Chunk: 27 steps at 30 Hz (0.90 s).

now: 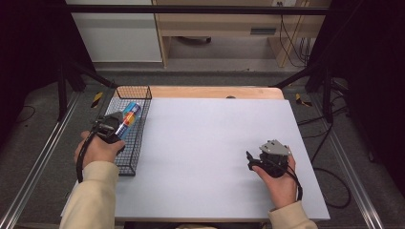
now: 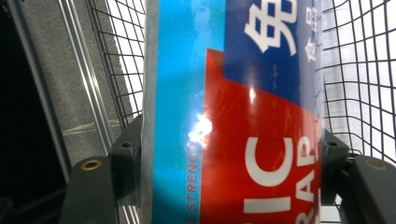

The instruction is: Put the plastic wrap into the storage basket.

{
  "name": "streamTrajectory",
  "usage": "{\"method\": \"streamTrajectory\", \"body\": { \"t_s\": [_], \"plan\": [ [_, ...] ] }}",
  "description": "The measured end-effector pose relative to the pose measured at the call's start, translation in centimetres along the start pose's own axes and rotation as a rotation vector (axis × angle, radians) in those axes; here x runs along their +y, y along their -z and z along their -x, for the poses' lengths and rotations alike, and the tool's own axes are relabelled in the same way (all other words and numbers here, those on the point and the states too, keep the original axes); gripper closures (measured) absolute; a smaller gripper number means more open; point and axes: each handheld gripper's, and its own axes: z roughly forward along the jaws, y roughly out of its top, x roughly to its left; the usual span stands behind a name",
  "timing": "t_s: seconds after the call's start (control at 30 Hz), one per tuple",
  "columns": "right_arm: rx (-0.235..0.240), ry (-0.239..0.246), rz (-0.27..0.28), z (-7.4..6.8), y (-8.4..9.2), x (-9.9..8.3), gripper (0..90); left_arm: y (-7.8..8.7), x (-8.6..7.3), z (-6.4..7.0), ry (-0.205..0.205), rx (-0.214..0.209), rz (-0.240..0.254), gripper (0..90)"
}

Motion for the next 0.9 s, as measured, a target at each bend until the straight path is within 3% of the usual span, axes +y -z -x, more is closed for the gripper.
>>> {"method": "streamTrajectory", "body": {
  "t_s": [0.33, 0.5, 0.9],
  "plan": [
    [0.0, -0.001, -0.001, 0.1, 0.0, 0.0, 15.7, -0.7, -0.2, -0.1, 0.004, -0.026, -0.011, 31.6],
    [0.002, -0.004, -0.004, 0.1, 0.0, 0.0, 15.6, -0.8, -0.3, -0.2, 0.01, -0.019, -0.014, 31.6],
    [0.004, -0.001, -0.007, 0.1, -0.1, 0.0, 15.4, -1.0, 0.1, 0.1, -0.032, 0.009, -0.072, 31.6]
  ]
}}
